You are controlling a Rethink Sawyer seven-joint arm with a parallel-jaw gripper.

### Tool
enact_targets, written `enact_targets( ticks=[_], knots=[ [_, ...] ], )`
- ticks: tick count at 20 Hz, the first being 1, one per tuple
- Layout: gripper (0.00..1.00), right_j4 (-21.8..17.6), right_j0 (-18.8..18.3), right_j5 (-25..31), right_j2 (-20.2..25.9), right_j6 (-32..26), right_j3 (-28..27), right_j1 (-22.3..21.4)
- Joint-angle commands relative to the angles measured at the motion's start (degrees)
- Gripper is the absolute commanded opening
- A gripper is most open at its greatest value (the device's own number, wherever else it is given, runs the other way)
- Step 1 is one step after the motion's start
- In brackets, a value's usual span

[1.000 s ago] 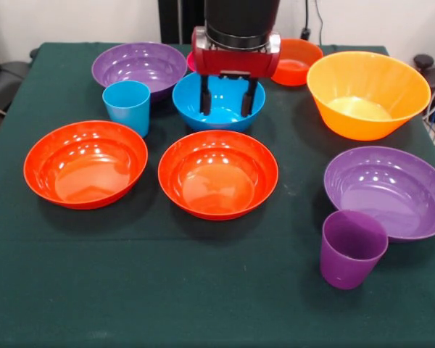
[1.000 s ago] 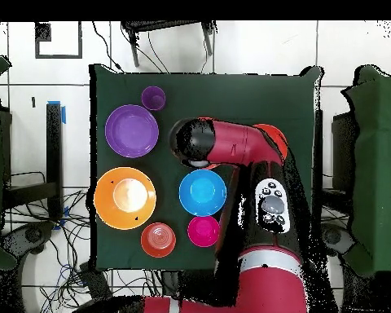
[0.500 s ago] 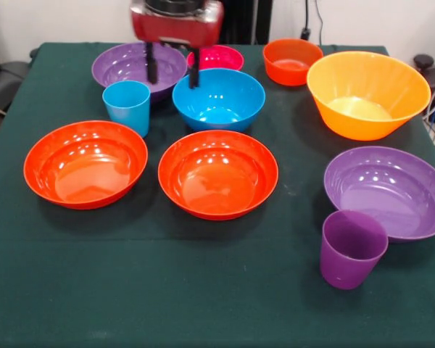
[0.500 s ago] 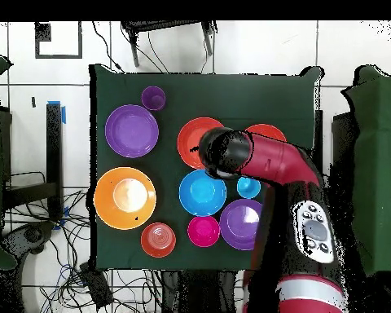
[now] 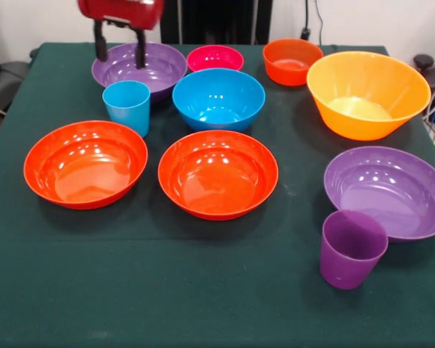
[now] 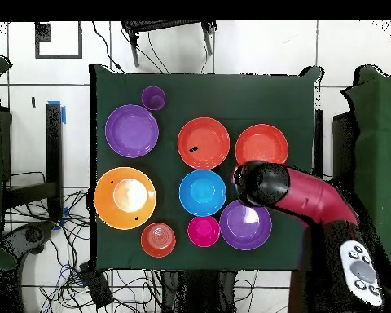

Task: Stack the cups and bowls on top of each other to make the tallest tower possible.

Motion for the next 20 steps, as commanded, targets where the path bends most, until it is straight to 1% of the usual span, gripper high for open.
enact_targets(
  ticks=[1,8,12,20],
  knots=[
    [1.0,-7.9,-3.0,-8.5,3.7,-1.9,12.2,0.2],
    [1.0,-11.2,-5.8,-13.0,4.7,0.1,16.3,0.3],
    [1.0,-12.1,-6.3,-14.5,5.1,1.2,17.0,0.5],
    [1.0,-12.3,-5.9,-15.8,5.5,2.9,17.1,0.9]
  ],
)
